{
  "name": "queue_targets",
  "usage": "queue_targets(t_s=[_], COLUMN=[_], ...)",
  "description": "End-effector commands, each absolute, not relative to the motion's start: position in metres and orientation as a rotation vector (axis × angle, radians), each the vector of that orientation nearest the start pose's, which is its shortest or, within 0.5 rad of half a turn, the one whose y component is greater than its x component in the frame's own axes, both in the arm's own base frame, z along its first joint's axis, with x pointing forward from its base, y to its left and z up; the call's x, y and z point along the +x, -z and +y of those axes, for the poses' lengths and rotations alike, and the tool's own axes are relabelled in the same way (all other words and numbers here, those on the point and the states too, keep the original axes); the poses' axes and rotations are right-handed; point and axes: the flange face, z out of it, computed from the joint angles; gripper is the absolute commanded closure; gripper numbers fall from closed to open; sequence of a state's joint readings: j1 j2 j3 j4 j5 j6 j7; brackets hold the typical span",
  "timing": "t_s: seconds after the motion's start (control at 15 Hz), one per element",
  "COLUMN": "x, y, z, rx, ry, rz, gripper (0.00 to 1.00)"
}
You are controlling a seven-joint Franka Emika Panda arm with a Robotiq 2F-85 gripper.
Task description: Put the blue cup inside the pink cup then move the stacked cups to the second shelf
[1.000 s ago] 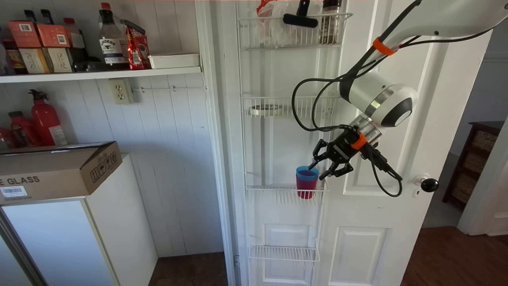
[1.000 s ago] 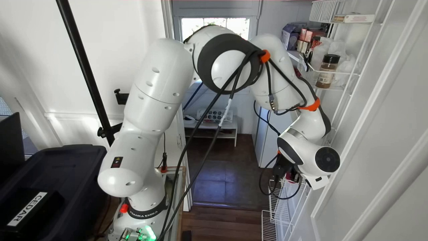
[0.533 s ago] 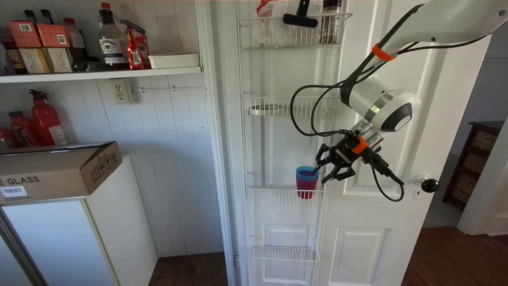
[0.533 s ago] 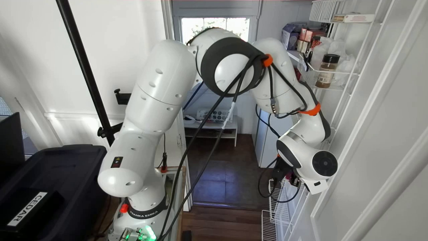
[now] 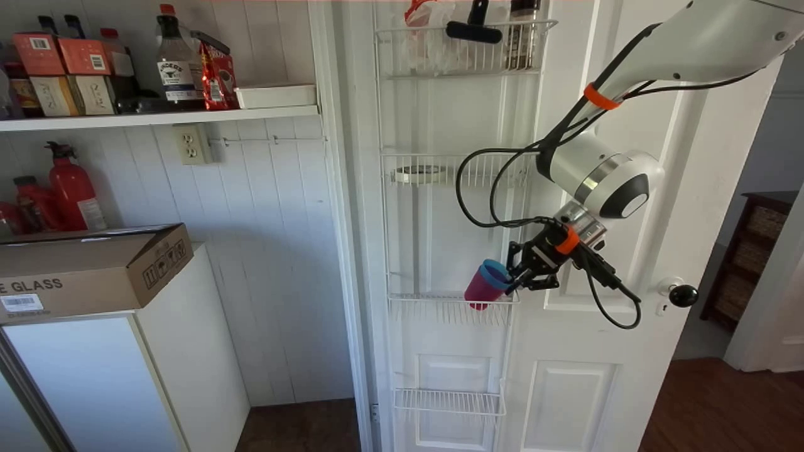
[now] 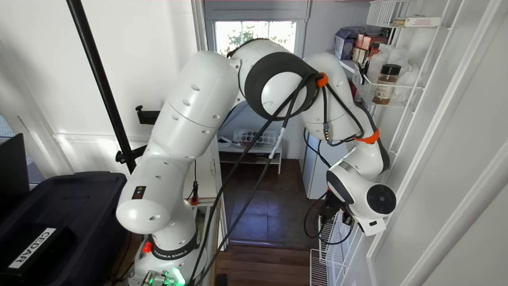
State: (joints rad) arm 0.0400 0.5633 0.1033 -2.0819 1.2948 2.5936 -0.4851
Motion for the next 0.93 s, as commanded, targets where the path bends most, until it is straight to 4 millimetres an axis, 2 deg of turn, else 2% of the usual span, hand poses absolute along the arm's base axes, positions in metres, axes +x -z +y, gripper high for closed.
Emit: queue_targets(t_s=[0.0, 0.2, 0.47, 0.67, 0.87], x=[0.565, 0.562, 0.554, 0.539, 0.522], y=[-0.137, -0.15, -0.172, -0.189, -0.217], z=[0.065, 0.052, 0.025, 0.006, -0.015], rx=[-2.369, -2.346, -2.293, -2.28, -2.317], ry=[0.086, 0.081, 0.079, 0.022, -0.013], rz=[0.69, 0.679, 0.623, 0.55, 0.5], gripper=[1.0, 0.98, 0.98, 0.98, 0.98])
